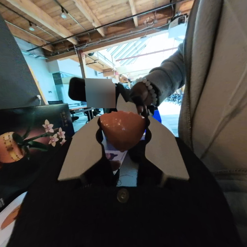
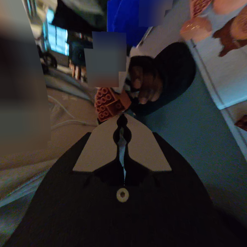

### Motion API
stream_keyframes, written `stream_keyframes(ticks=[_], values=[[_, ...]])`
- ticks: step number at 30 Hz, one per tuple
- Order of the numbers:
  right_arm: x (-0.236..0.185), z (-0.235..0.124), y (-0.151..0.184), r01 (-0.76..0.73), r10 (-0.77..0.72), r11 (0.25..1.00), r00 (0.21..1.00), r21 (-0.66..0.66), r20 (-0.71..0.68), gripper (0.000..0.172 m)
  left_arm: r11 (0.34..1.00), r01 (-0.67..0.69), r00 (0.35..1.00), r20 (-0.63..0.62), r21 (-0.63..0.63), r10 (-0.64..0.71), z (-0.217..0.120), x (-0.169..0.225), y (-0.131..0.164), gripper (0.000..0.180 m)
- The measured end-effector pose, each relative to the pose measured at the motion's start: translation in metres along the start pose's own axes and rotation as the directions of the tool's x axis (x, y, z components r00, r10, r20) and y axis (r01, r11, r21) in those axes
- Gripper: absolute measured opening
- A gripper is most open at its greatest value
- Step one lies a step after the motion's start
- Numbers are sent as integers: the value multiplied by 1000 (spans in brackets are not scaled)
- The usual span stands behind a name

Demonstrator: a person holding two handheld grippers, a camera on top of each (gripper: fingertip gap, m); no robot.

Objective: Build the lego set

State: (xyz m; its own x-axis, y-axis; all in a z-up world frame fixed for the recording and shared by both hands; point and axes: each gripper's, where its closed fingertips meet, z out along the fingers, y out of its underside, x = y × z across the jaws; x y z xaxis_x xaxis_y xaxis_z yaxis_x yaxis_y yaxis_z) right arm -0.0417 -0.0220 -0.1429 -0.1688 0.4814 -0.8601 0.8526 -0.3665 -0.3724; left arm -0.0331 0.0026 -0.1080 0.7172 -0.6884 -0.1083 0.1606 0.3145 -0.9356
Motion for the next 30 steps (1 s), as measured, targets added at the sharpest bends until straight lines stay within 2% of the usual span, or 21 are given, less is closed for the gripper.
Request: stream_keyframes(ticks=[2,4,7,10,12,14,16,17,19,20,23,26,30], values=[[11,-4,-12,-86,80,985,996,150,46,0,999,-16,1000,25,-50,18,0,-4,7,61],[21,-10,-19,-112,92,963,992,245,91,0,992,-14,998,60,-126,22,1,-12,20,59],[43,-19,-20,69,-59,958,997,277,-46,0,988,0,996,92,-156,15,1,-19,26,59],[50,-35,-21,324,-272,908,938,267,-212,6,992,36,991,130,-121,-20,-3,-27,22,59],[54,-44,-18,469,-385,857,858,213,-340,20,993,57,989,144,-103,-42,-4,-31,20,59],[57,-49,-10,548,-445,823,784,147,-432,47,993,64,987,155,-99,-48,-5,-33,20,59],[56,-50,3,595,-490,799,727,86,-481,59,993,61,987,151,-99,-46,-5,-32,20,59],[57,-50,8,611,-499,789,698,64,-513,70,993,63,988,149,-100,-48,-5,-32,20,59],[55,-48,21,621,-505,783,672,41,-542,90,993,64,989,141,-98,-50,-4,-31,20,59],[54,-47,27,623,-502,781,666,41,-552,92,993,64,989,138,-94,-50,-4,-30,20,59],[55,-48,46,618,-480,785,646,37,-594,78,994,62,989,137,-91,-49,-4,-29,19,59],[64,-47,71,590,-483,806,605,-51,-633,62,994,52,991,128,-92,-40,-2,-27,19,59],[80,-35,102,526,-508,829,562,-191,-653,52,996,41,993,112,-84,-32,-1,-23,18,59]])
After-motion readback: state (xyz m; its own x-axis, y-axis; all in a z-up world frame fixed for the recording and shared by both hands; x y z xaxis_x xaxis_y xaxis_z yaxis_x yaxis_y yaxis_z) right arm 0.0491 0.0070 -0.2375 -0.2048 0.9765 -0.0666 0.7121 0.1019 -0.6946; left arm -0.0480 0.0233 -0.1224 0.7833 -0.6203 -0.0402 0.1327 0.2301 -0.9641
